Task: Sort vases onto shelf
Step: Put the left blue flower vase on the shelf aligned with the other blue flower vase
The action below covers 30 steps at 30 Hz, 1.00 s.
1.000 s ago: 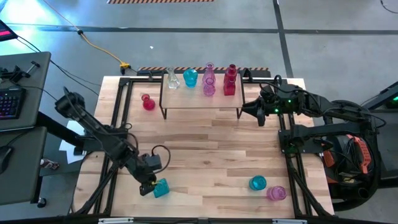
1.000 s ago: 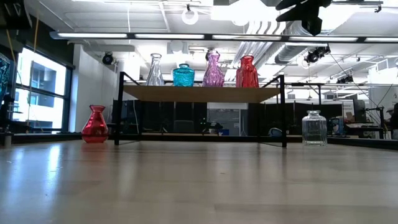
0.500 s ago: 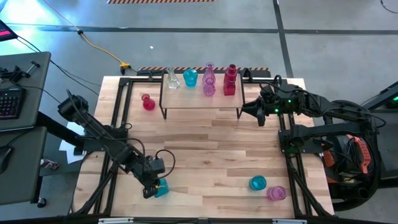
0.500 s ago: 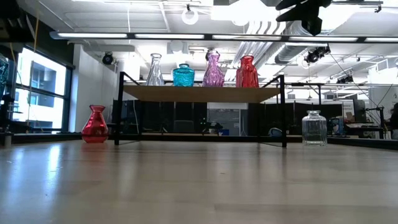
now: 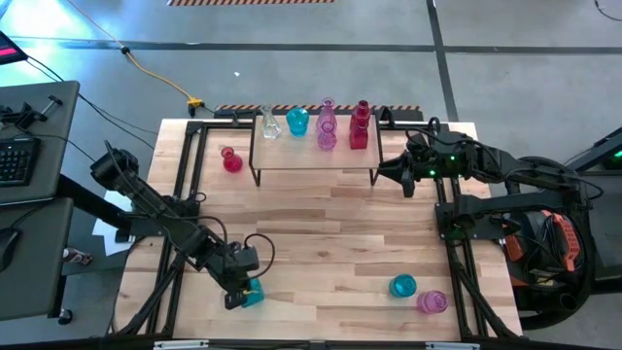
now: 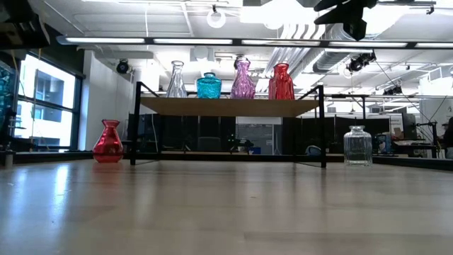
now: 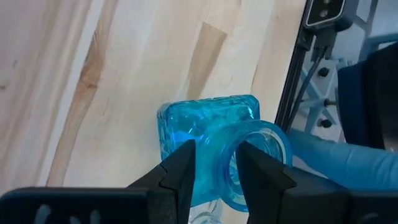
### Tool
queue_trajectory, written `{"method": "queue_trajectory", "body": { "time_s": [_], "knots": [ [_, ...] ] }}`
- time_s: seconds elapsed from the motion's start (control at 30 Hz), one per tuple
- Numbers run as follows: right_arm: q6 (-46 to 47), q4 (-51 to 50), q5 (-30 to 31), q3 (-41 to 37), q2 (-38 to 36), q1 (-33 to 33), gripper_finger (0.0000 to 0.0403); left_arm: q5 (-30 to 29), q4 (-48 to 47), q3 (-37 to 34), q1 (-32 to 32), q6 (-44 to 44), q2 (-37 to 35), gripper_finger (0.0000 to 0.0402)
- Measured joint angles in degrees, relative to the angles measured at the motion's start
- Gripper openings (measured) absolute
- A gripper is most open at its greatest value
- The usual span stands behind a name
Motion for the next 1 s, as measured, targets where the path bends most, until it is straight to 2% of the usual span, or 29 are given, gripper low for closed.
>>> {"method": "queue_trajectory", "body": {
  "time_s": [0.1, 0.3, 0.57, 1.0],
  "knots": [
    [0.0, 0.0, 0.0, 0.0, 0.0, 0.0, 0.0103, -1.4, 0.0, 0.0, 0.0, -0.1, 0.0, 0.0106],
    [-0.1, 0.0, 0.0, 0.0, 0.0, 0.0, 0.0103, -0.3, 0.0, 0.0, 0.0, 2.8, 0.0, 0.0100],
    [0.1, 0.0, 0.0, 0.0, 0.0, 0.0, 0.0103, -0.2, 0.1, 0.0, 0.0, 3.4, 0.0, 0.0026],
    [0.1, 0.0, 0.3, 0.0, 0.0, 0.0, 0.0103, 1.4, -0.8, -0.1, 0.7, 6.9, -1.8, 0.0024]
  ]
}}
